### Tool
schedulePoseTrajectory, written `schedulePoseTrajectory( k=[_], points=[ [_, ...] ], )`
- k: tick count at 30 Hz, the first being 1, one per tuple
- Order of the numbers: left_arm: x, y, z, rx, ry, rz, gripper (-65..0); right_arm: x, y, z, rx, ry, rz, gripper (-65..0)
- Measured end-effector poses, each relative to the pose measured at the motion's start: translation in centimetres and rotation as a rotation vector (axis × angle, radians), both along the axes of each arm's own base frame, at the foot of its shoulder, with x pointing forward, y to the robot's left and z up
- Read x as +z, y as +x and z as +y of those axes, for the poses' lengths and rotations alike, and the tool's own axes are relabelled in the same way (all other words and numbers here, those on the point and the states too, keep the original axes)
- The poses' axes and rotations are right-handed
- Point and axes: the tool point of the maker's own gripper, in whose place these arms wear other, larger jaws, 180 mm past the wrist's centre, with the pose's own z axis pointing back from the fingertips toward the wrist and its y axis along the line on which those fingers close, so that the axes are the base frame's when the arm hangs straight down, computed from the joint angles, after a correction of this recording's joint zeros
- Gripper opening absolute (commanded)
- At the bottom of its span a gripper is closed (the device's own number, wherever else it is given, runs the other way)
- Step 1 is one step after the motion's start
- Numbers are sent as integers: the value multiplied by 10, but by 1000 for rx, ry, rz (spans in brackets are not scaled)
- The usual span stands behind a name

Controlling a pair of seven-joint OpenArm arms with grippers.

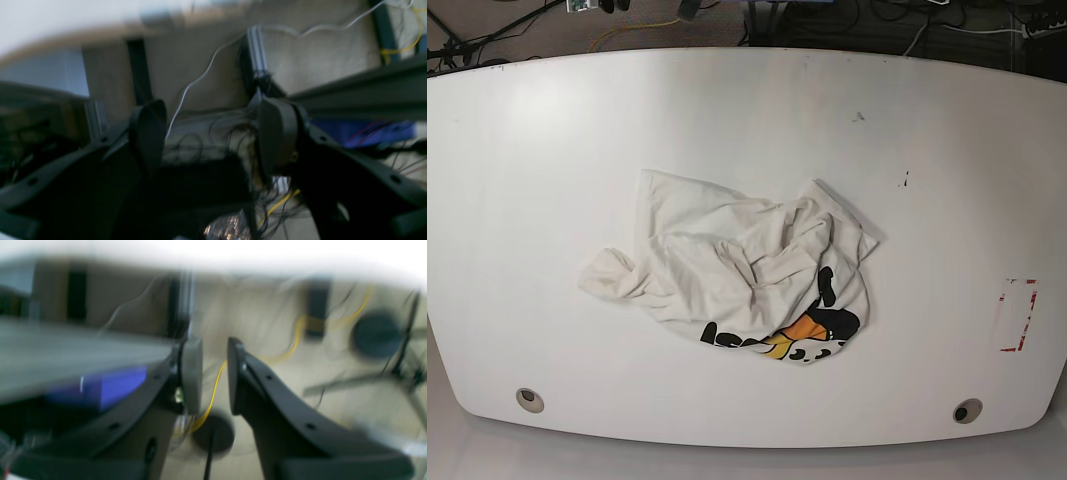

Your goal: Fold the T-shirt properly

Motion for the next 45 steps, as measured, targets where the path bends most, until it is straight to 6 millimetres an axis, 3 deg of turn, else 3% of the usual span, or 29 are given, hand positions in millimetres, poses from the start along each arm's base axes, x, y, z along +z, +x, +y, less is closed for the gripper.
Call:
schedulePoseTrajectory(
  k=[5, 7, 12, 14, 16, 20, 24, 26, 31, 34, 45],
  points=[
    [9, 17, -4, -9, -7, -48, -256, 16, 47, -4, 31, -46, -92, -526],
    [10, 27, -4, -9, -6, -76, -254, 20, 73, -1, 45, -42, -142, -522],
    [12, 42, -6, -8, -11, -117, -253, 25, 112, 9, 147, -32, -183, -518],
    [12, 44, -7, 12, -15, -125, -235, 30, 133, 8, 162, -45, -213, -518],
    [12, 46, -9, 37, -20, -128, -175, 31, 145, 11, 193, -48, -219, -517],
    [12, 49, -12, 42, -29, -140, -100, 37, 175, 23, 279, -58, -231, -430],
    [12, 53, -10, 43, -22, -146, -101, 45, 210, 35, 373, -130, -250, -325],
    [13, 59, -10, 45, -24, -165, -101, 51, 226, 47, 412, -143, -278, -308],
    [17, 77, -10, 41, -21, -212, -103, 50, 250, 77, 535, -202, -288, -306],
    [18, 81, -9, 35, -19, -224, -103, 61, 269, 92, 585, -240, -342, -306],
    [22, 93, 3, 49, 12, -257, -103, 40, 318, 133, 767, -356, -301, -306]
  ],
)
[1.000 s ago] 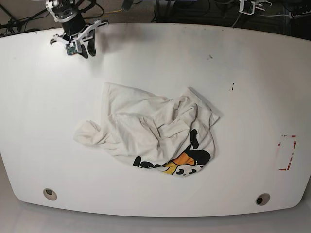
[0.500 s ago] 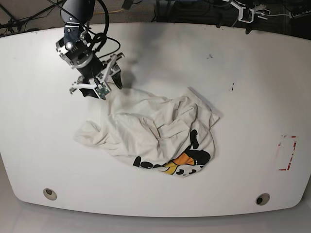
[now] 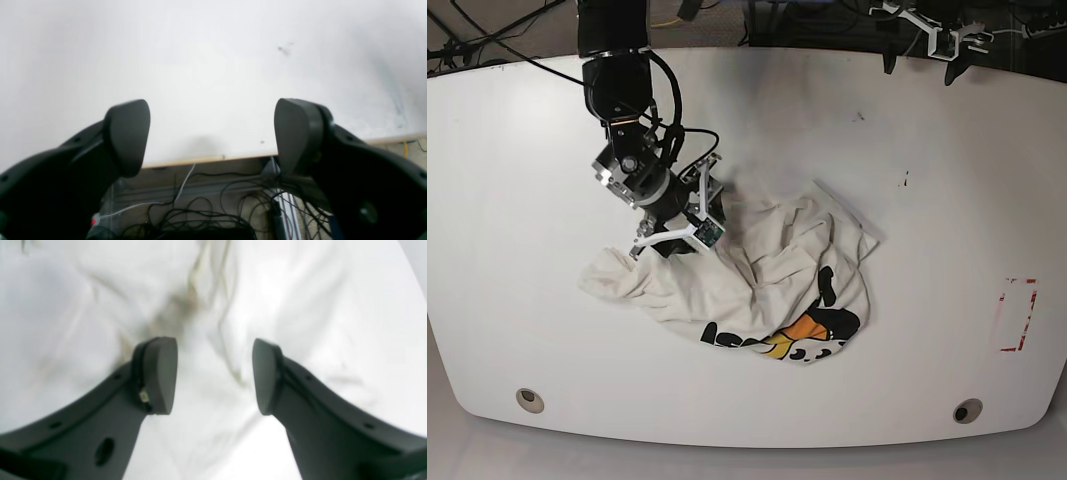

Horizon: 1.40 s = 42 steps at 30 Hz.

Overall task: Fold the T-shirt properly
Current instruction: 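Lower the right gripper onto the shirt and pinch a fold of fabric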

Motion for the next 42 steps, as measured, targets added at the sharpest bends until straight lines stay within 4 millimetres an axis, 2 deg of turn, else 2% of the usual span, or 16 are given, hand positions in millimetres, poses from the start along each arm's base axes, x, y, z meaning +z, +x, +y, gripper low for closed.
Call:
schedulePoseTrajectory(
  k=[7, 13, 16, 19, 20, 21, 25, 28, 31, 34, 38, 42],
  points=[
    [-1, 0, -1, -3, -2, 2, -103, -9, 29, 2, 9, 25, 10, -306],
    [0, 2, 0, -7, 1, -3, -103, -28, 39, -2, 3, 27, 72, -312],
    [1, 7, 2, -22, 9, -13, -103, -26, 48, -1, 8, 47, 58, -377],
    [3, 15, 2, -23, 11, -34, -103, -24, 51, 2, 15, 67, 44, -525],
    [3, 16, 2, -23, 10, -38, -103, -25, 51, 1, 15, 67, 49, -598],
    [4, 18, 2, -23, 9, -43, -103, -26, 51, 1, 14, 67, 51, -636],
    [7, 28, 2, -26, 10, -69, -103, -27, 50, 2, 16, 65, 54, -650],
    [10, 36, 2, -24, 11, -91, -100, -18, 50, 1, 16, 54, 30, -650],
    [11, 40, -5, -35, -1, -103, -100, 4, 55, -2, 6, 22, -17, -650],
    [11, 48, -23, -67, -38, -117, -97, 25, 61, -6, -6, -8, -66, -650],
    [15, 67, -49, -112, -91, -154, -97, 66, 71, -6, -10, -22, -172, -650],
    [0, 79, -76, -166, -117, -65, -97, 111, 89, -10, -27, -46, -273, -650]
  ],
)
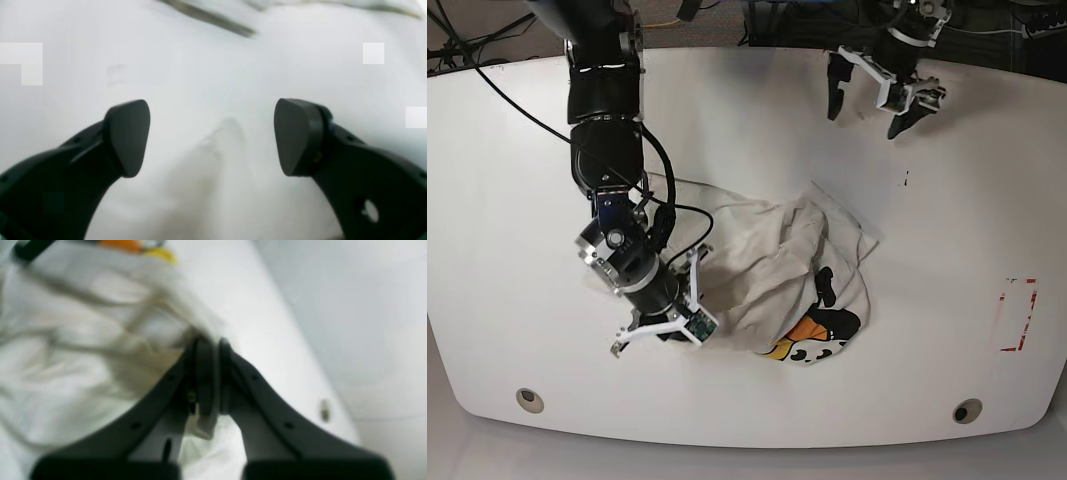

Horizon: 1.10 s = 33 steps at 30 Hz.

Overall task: Fold the T-shirt properly
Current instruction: 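Lower the right gripper onto the shirt and pinch a fold of fabric, then reach the left gripper into the shirt and grasp another edge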

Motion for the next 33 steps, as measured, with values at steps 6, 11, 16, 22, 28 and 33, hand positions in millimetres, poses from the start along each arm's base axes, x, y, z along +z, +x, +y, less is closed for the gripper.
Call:
schedulePoseTrajectory(
  k=[6, 11, 16, 22, 28, 33],
  points=[
    [3, 34, -34, -71, -16, 10, -97, 65, 18, -15, -31, -58, -148, -650],
    [16, 60, -69, -158, -39, -6, -97, 106, 34, -24, -66, -83, -222, -650],
    [9, 76, -95, -197, -57, 1, -97, 147, 46, -33, -89, -109, -303, -650],
    [-13, 82, -136, -293, -65, 54, -97, 187, 54, -44, -116, -150, -379, -650],
    [-20, 96, -170, -348, -75, 62, -97, 195, 54, -40, -87, -207, -404, -650],
    [-30, 108, -202, -371, -106, 94, -96, 194, 54, -43, -91, -222, -402, -650]
  ],
)
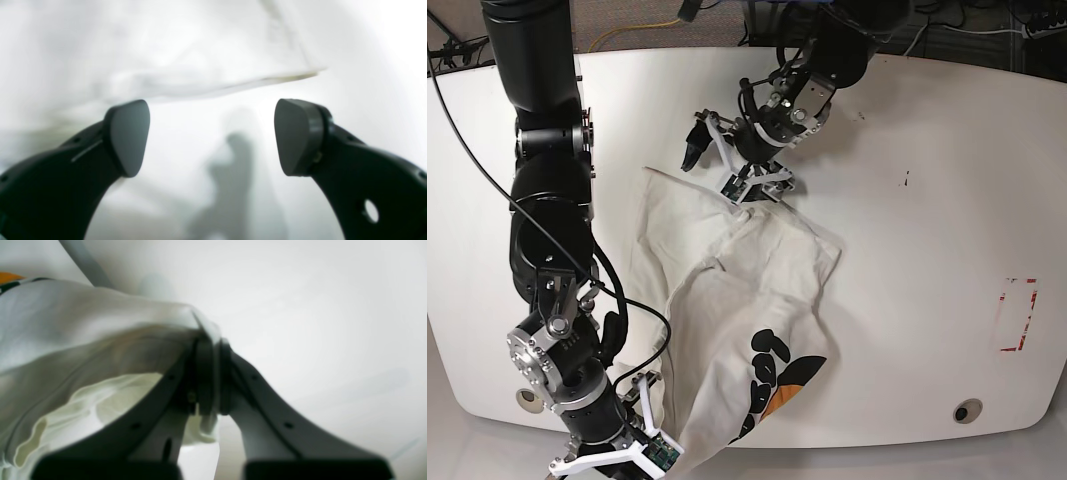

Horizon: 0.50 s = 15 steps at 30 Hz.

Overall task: Fold the T-shirt properly
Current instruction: 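Reach the left gripper into the shirt and grasp another edge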

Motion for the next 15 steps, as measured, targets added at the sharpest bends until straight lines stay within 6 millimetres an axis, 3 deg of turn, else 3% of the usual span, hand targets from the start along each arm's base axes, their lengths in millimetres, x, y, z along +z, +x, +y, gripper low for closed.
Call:
schedulePoseTrajectory(
  k=[6, 12, 15],
  points=[
    [-5, 18, -21, -1, -7, 23, -96, -1, 0, 0, 1, 0, 1, -650],
    [-8, 19, -37, -45, -2, 18, -104, -1, 0, 0, 0, 1, 1, -650],
    [-12, 22, -45, -84, 22, 3, -225, -1, 0, 0, -1, 0, 2, -650]
  ],
)
